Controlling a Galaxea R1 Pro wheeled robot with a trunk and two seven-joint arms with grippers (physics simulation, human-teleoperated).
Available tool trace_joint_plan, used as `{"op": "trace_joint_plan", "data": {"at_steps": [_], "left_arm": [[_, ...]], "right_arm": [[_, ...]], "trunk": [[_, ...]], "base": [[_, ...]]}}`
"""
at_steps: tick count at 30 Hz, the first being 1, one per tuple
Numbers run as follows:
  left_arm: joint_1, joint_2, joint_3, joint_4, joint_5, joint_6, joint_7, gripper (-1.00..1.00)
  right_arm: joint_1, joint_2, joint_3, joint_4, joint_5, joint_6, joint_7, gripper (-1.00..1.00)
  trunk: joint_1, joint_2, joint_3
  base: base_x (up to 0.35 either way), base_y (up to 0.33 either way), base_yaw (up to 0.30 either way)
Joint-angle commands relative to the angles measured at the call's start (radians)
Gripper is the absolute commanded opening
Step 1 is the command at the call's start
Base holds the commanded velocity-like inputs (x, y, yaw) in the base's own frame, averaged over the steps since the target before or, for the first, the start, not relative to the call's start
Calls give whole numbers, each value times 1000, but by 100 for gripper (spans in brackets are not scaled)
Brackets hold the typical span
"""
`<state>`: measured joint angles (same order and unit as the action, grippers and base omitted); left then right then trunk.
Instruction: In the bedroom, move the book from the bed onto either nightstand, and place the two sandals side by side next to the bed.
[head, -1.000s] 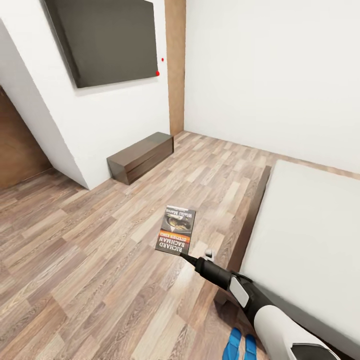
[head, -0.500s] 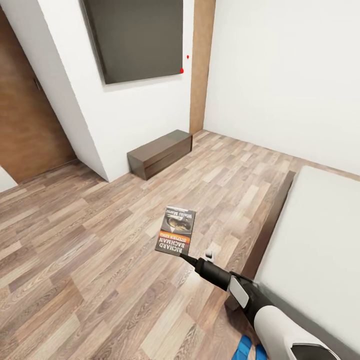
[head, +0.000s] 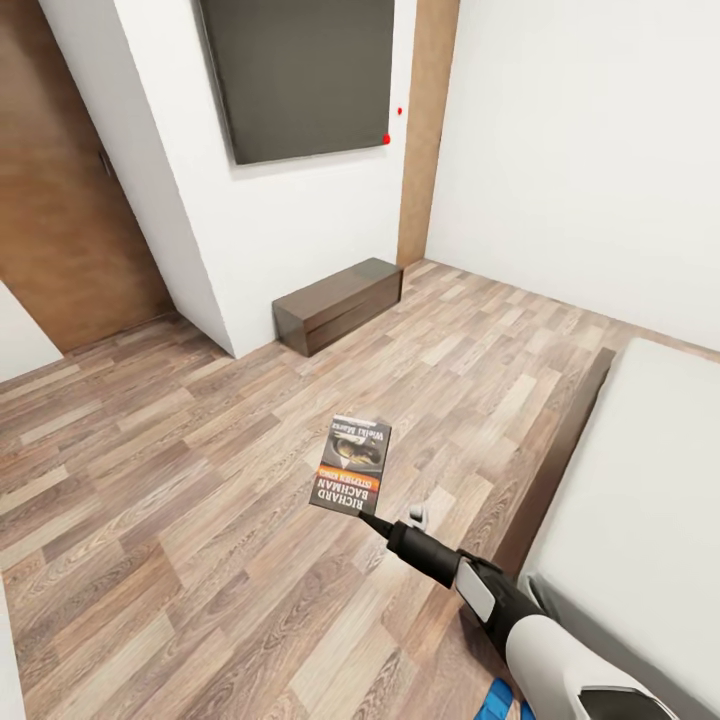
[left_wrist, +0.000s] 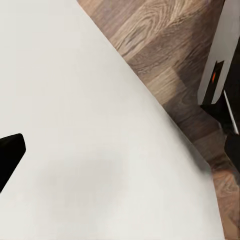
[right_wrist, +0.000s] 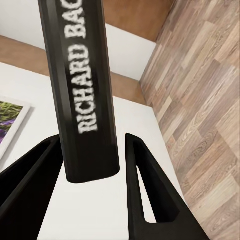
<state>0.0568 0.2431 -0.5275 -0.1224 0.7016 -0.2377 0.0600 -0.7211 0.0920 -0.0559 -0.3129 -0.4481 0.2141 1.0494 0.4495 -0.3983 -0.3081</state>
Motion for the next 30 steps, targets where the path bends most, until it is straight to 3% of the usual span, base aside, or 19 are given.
{"op": "trace_joint_plan", "data": {"at_steps": [1,5,11,21,30], "left_arm": [[-14,-5,-11,-4,-10,8,6,100],[-70,-19,-19,-2,-54,36,4,100],[-105,-28,-23,-7,-77,50,2,100],[-144,-42,-22,-11,-87,57,4,100],[-187,-62,-20,-10,-82,59,6,100]], "right_arm": [[-1,1,-6,2,-2,8,3,-100],[-1,1,-6,4,-1,4,3,-100],[-1,0,-6,6,0,2,3,-100],[-1,2,-6,7,52,-1,-53,-100],[0,12,-8,12,67,-1,-85,-100]], "trunk": [[1,-2,-2],[1,-2,-2],[1,-2,-2],[1,-2,-2],[1,-2,-2]], "base": [[0,0,18],[0,0,11],[0,0,5],[0,0,0],[0,0,0]]}}
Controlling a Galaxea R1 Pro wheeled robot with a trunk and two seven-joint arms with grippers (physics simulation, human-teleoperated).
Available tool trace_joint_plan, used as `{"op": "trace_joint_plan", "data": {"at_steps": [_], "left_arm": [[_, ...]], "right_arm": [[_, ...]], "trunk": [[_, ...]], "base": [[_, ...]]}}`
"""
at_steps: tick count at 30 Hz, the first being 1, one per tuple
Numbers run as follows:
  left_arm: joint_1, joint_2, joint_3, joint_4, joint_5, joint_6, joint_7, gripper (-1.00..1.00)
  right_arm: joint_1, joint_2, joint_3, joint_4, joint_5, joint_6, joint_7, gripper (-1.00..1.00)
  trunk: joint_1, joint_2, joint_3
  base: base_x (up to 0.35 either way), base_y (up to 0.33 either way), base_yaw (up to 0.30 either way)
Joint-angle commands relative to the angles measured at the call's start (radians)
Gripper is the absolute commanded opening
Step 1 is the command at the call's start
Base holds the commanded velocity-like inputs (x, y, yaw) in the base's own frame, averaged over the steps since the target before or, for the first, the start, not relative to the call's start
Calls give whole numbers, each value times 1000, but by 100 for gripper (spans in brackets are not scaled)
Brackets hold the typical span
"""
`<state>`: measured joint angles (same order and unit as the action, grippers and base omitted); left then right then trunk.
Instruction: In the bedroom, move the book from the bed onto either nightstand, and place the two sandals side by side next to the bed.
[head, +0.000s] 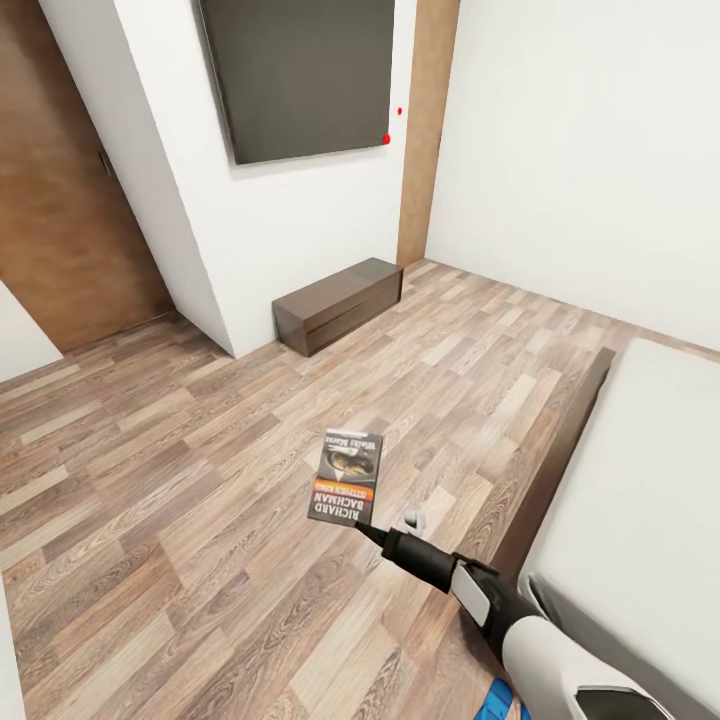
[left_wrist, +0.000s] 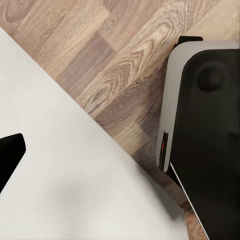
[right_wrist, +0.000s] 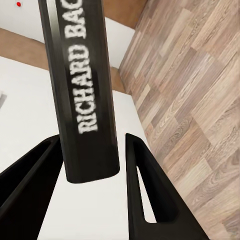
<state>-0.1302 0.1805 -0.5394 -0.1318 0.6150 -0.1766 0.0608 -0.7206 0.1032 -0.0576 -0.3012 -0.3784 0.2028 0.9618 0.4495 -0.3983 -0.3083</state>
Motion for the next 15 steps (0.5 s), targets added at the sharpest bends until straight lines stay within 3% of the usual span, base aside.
{"op": "trace_joint_plan", "data": {"at_steps": [1,15], "left_arm": [[-6,-1,-8,-1,6,-2,6,100],[-40,-7,0,3,10,4,15,100]], "right_arm": [[-1,2,-7,4,-3,10,-1,-100],[0,19,-6,85,-2,-41,-31,-100]], "trunk": [[0,-2,-2],[0,-2,-2]], "base": [[0,0,0],[0,0,0]]}}
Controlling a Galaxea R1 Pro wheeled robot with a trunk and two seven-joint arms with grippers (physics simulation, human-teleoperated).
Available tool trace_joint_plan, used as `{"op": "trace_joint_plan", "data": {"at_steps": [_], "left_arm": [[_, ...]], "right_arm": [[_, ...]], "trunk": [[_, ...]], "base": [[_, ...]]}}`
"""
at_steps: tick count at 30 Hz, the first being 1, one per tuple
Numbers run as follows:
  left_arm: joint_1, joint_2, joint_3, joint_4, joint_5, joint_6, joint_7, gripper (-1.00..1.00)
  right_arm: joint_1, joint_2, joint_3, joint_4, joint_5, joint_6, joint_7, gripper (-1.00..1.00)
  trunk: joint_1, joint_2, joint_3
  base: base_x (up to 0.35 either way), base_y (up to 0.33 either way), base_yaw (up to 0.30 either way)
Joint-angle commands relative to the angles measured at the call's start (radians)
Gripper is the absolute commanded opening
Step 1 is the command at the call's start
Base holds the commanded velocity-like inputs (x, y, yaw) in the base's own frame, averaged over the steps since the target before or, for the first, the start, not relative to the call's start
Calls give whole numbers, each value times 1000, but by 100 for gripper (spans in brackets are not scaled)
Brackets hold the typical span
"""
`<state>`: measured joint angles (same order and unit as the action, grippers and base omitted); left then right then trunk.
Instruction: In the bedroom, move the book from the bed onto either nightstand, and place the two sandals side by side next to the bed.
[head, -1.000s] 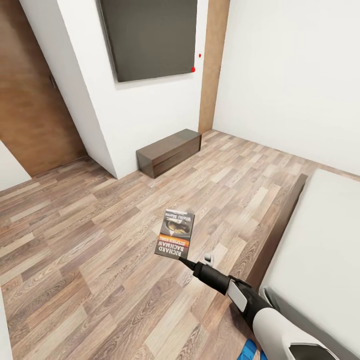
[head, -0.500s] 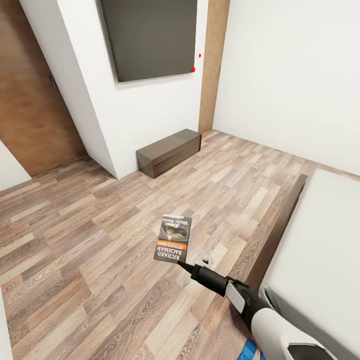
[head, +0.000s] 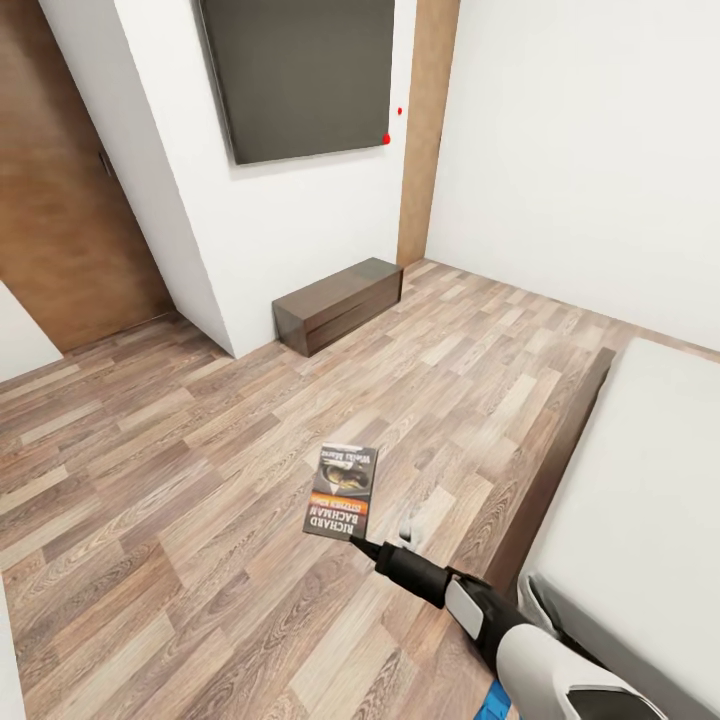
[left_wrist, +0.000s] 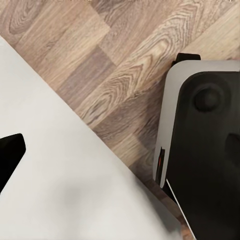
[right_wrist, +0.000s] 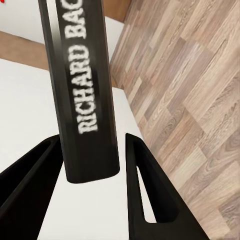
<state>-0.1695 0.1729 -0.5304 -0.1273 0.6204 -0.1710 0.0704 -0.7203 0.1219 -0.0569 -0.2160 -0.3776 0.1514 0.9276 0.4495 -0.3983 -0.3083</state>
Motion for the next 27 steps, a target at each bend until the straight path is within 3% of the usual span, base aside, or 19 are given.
{"op": "trace_joint_plan", "data": {"at_steps": [1,7,17,27], "left_arm": [[-1,0,-8,-1,6,-3,6,100],[-2,-1,-7,-1,21,-5,5,100],[-2,-3,-8,-2,53,-4,0,100],[-2,-38,-9,1,55,-40,-3,100]], "right_arm": [[-1,2,-6,4,-3,7,3,-100],[-1,14,-6,22,-2,-1,2,-100],[-1,19,-6,43,1,-5,2,-100],[-1,17,-7,45,3,-7,4,-100]], "trunk": [[0,-2,-2],[0,-2,-2],[0,-2,-7],[0,-2,-16]], "base": [[0,0,0],[0,0,86],[0,0,231],[0,0,237]]}}
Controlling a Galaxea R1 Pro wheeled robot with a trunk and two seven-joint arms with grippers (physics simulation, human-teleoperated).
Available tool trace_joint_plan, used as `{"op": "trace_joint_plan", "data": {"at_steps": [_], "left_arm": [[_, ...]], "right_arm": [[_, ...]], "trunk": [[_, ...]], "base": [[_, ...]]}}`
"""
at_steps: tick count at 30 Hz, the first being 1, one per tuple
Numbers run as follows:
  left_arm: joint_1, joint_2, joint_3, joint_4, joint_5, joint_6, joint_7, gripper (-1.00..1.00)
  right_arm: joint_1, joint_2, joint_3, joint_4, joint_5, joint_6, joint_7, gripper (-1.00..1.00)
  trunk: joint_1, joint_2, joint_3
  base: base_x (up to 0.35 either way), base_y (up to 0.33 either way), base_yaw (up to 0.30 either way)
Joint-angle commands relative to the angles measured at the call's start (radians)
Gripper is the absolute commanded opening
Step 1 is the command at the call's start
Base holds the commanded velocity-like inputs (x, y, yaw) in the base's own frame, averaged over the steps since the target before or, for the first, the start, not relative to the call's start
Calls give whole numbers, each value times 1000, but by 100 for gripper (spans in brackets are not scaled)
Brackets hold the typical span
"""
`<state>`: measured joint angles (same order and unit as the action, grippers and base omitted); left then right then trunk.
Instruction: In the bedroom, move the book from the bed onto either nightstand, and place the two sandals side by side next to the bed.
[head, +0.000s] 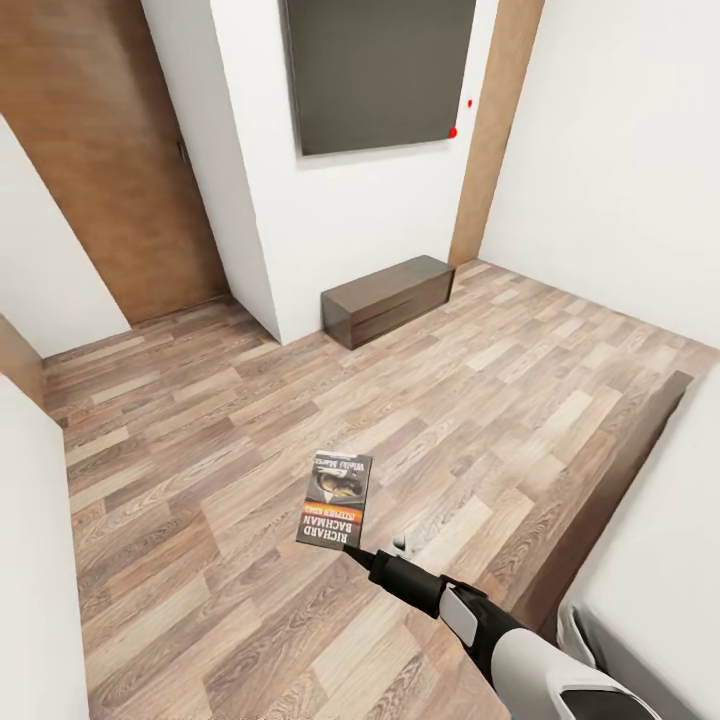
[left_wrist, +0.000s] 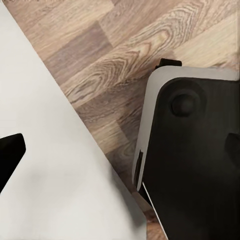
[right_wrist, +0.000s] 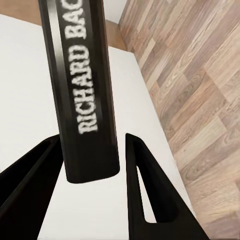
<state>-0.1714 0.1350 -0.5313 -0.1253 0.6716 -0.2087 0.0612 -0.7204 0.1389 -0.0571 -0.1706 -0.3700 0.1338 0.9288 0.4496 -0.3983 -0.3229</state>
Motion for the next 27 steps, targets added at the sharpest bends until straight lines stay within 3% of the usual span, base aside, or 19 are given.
{"op": "trace_joint_plan", "data": {"at_steps": [1,12,27], "left_arm": [[0,-1,-9,-1,4,-15,6,100],[0,-6,-8,3,4,-80,6,100],[1,-6,-8,4,3,-122,6,100]], "right_arm": [[-1,0,-7,0,-2,11,3,-100],[0,1,-6,0,47,9,0,-100],[6,2,-6,1,55,-30,-1,-100]], "trunk": [[0,-2,-3],[0,-2,-9],[0,-2,-9]], "base": [[0,0,221],[105,82,109],[115,103,7]]}}
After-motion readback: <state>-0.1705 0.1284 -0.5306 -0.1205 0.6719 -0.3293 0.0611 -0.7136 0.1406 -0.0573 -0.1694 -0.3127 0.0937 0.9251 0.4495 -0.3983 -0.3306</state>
